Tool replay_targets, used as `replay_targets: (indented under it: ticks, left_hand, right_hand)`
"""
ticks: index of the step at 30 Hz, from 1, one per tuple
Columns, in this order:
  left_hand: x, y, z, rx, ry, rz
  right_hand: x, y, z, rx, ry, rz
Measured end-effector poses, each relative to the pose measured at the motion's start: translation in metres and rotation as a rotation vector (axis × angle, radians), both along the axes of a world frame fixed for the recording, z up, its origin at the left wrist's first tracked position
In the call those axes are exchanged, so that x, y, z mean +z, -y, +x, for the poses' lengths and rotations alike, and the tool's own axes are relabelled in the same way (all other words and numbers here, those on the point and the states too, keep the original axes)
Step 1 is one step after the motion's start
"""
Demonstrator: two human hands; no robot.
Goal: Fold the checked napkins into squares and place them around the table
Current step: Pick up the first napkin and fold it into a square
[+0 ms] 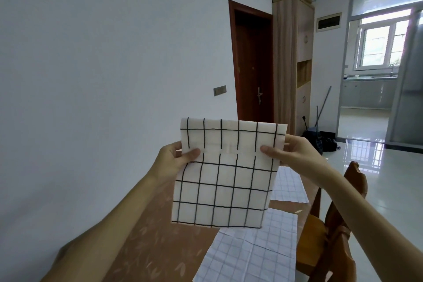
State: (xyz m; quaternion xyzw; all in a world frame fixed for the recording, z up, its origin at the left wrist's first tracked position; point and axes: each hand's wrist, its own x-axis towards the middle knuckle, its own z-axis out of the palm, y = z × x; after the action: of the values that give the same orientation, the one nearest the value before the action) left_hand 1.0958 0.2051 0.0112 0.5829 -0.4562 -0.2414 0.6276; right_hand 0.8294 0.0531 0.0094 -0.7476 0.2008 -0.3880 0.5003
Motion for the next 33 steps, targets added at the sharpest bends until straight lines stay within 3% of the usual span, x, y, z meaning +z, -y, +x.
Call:
replay_targets:
  ticks: [6,15,23,28,33]
  left_hand:
    - [0.008,0.001,0.004,0.047,0.102,-0.088]
    - [0.029,-0.010,0.011,-0.016,0.538,-0.214]
    - [0.045,-0.021,0.017,-0.019,0.492,-0.167]
    - [0.048,-0.025,0.018,-0.025,0.508,-0.075]
    - [0.053,-0.033,0.023,-0.140,0.451,0.118]
  right_hand:
    - [-0.005,0.004,-0.011,-0.025,-0.179,-0.154]
    - [0.006,0.005,-0.022,-0.073,0.013,-0.369]
    - [0.013,-0.004,-0.026,-0.019,0.175,-0.367]
    - [0.016,-0.004,-0.028,-0.042,0.121,-0.416]
    - [0.016,0.000,-0.038,0.034,0.084,-0.281]
